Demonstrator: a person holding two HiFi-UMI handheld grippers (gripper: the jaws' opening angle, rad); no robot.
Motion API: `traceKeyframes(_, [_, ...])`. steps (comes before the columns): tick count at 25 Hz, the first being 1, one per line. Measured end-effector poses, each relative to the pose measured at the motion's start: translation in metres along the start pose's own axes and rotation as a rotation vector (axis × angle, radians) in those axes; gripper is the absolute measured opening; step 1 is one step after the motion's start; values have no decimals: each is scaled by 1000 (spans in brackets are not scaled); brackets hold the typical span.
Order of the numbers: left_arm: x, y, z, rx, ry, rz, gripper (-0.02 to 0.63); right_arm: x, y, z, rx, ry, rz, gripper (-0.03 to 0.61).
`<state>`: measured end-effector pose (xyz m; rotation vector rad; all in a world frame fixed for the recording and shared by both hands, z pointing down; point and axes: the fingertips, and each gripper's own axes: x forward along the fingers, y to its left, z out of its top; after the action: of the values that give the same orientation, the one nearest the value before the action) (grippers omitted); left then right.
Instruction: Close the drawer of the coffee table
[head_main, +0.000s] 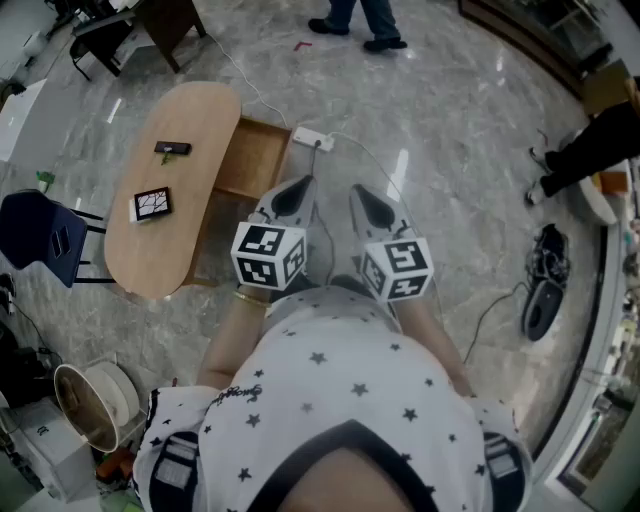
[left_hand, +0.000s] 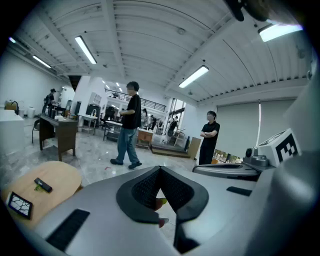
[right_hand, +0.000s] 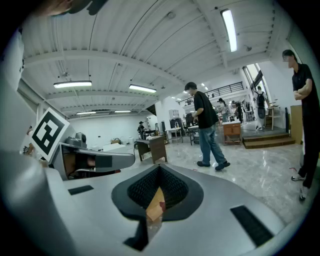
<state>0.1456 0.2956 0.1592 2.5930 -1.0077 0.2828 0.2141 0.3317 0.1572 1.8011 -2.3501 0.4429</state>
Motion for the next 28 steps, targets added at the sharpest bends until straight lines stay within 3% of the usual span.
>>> traceKeyframes(14, [20, 18, 3, -1, 23, -19, 6, 26, -4, 7, 6, 14, 14, 6])
traceKeyframes(28, [30, 89, 15, 4, 39, -14, 6, 96, 21, 16, 71, 15, 53, 8])
